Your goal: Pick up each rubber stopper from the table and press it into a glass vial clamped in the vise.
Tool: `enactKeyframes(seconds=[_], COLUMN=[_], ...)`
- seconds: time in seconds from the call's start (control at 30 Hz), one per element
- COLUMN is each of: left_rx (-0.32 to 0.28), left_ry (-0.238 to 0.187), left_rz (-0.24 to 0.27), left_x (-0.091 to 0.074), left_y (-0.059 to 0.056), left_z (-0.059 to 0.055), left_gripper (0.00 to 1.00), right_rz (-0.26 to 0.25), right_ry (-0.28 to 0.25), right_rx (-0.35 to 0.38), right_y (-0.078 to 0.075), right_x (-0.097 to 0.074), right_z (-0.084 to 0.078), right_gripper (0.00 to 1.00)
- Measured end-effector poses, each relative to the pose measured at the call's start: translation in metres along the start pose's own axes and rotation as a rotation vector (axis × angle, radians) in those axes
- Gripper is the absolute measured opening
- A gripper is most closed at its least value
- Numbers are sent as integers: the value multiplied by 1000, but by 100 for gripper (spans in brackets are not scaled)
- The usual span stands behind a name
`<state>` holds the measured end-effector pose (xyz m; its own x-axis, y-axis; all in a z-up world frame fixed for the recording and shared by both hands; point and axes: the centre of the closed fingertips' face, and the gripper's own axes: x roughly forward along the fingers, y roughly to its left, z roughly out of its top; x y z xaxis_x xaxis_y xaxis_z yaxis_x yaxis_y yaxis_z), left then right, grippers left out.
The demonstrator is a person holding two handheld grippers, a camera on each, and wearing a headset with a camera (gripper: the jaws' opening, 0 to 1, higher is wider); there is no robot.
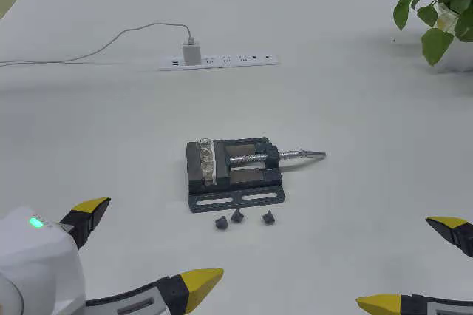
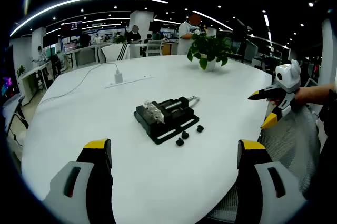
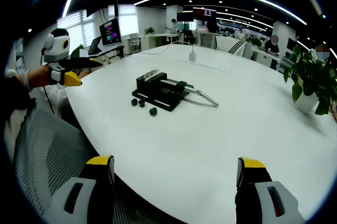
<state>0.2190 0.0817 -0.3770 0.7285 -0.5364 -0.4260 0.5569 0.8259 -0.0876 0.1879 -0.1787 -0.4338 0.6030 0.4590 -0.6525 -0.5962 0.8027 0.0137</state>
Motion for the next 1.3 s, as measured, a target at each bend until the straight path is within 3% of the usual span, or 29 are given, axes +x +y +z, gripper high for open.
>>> enactKeyframes(seconds=[1.3], left_rx=[-8], left_ry=[-18], left_rz=[31], left_x=[-3], left_y=[6], left_z=[3], left_gripper=[99], right_rz=[17], right_ry=[3], right_rx=[3], right_y=[4], right_x=[0], right_z=[-1], right_gripper=[95])
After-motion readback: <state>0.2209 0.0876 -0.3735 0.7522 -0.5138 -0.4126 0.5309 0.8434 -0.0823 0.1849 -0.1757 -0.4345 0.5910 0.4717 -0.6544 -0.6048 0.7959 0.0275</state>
